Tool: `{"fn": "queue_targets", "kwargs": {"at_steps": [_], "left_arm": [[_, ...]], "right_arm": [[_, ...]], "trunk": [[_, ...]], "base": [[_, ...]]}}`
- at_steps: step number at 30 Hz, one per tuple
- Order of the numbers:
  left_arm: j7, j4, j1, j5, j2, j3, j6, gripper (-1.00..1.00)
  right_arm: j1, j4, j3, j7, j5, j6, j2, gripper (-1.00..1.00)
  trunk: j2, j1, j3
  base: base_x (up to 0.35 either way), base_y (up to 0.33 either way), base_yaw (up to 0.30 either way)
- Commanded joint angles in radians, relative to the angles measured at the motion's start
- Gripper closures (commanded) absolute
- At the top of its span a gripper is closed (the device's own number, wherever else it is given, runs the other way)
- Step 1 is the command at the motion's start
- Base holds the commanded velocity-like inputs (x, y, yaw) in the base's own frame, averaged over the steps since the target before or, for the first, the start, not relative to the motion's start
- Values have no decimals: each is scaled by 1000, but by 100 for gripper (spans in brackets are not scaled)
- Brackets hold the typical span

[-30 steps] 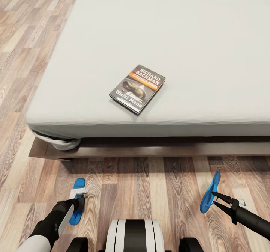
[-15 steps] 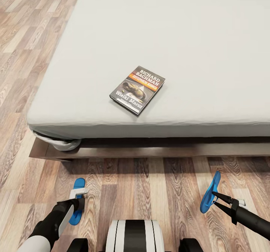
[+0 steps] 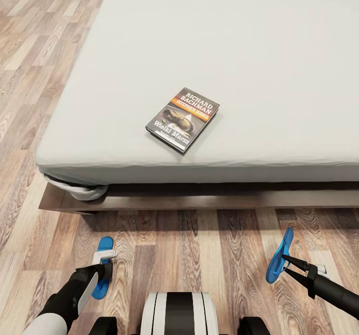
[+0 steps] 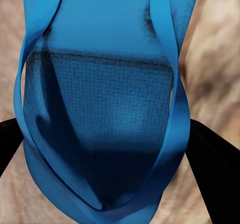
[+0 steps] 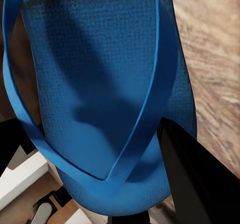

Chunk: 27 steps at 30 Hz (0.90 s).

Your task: In the bedroom, move the book from the bed onto either nightstand, and place the two sandals side by side next to the bed.

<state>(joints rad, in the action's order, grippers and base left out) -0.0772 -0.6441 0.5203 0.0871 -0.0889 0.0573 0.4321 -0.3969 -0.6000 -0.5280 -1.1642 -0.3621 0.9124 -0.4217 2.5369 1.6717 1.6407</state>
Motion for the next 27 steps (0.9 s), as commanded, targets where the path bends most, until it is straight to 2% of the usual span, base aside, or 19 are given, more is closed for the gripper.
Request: {"fn": "queue_targets", "kwargs": {"at_steps": [1, 14, 15, 27], "left_arm": [[-6, -2, 0, 10, 0, -1, 5, 100], [-6, -2, 0, 8, 0, -2, 5, 100], [-6, -2, 0, 8, 0, -3, 5, -100], [-6, -2, 1, 8, 0, -3, 6, -100]], "right_arm": [[0, 0, -1, 0, -2, 7, 0, 100], [0, 0, -2, 0, -2, 7, 0, 100], [0, 0, -2, 0, -2, 7, 0, 100], [0, 0, -2, 0, -2, 7, 0, 100]], "trunk": [[0, 0, 1], [0, 0, 1], [0, 0, 1], [0, 0, 1]], "base": [[0, 0, 0], [0, 0, 0], [0, 0, 0], [0, 0, 0]]}}
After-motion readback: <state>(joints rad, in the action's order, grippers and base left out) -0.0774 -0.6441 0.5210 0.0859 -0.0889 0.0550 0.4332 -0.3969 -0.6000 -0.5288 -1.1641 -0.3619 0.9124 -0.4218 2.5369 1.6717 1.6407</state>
